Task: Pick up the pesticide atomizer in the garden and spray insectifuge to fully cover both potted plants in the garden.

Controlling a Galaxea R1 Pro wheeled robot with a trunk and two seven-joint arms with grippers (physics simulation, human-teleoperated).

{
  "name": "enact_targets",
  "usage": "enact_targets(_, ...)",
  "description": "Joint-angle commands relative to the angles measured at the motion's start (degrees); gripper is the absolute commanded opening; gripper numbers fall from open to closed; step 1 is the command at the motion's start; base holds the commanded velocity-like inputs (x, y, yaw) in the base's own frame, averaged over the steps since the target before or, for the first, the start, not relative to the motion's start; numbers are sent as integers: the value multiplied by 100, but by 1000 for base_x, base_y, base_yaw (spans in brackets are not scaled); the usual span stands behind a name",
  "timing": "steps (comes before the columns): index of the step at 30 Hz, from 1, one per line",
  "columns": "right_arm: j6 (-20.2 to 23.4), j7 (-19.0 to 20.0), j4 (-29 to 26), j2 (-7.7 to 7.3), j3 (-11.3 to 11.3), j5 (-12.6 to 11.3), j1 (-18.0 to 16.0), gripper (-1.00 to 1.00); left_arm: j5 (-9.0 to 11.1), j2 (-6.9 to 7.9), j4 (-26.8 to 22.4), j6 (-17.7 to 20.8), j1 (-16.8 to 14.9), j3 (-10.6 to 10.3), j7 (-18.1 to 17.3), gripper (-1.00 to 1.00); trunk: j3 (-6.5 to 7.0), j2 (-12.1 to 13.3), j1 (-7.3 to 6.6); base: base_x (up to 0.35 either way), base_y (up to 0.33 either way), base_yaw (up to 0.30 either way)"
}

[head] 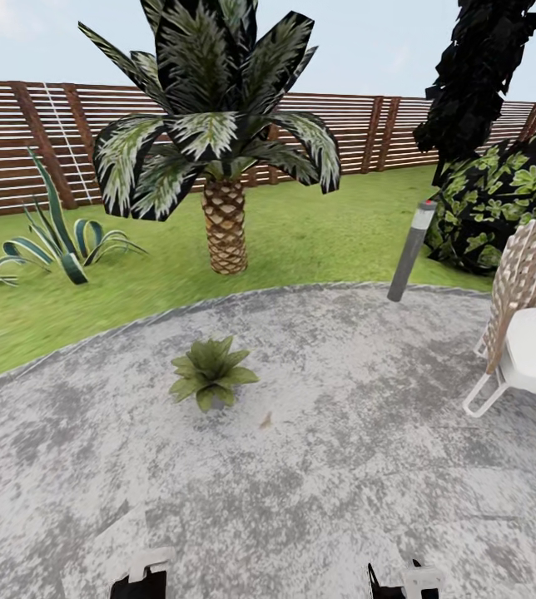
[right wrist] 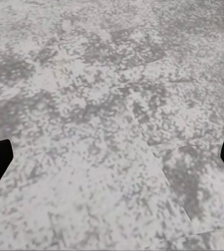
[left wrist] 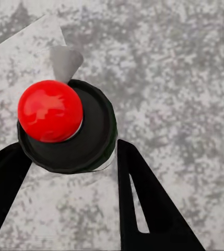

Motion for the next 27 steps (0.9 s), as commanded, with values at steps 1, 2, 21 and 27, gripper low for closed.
enact_targets(1, -4, -33, -2, 0, 51, -24, -1, 100, 49, 1, 3, -20, -3, -37, 16, -100, -4, -2, 0, 135, -263, 0)
enact_targets(2, -4, -33, -2, 0, 51, -24, -1, 100, 49, 1, 3, -20, -3, -37, 16, -100, -4, -2, 0, 135, -263, 0)
enact_targets(21, -4, -33, -2, 0, 51, -24, -1, 100, 49, 1, 3, -37, -3, -35, 25, -100, -4, -2, 0, 135, -263, 0)
enact_targets(27, -4, -33, -2, 0, 51, -24, -1, 100, 49, 1, 3, -38, -3, -37, 26, -100, -4, -2, 0, 135, -262, 0)
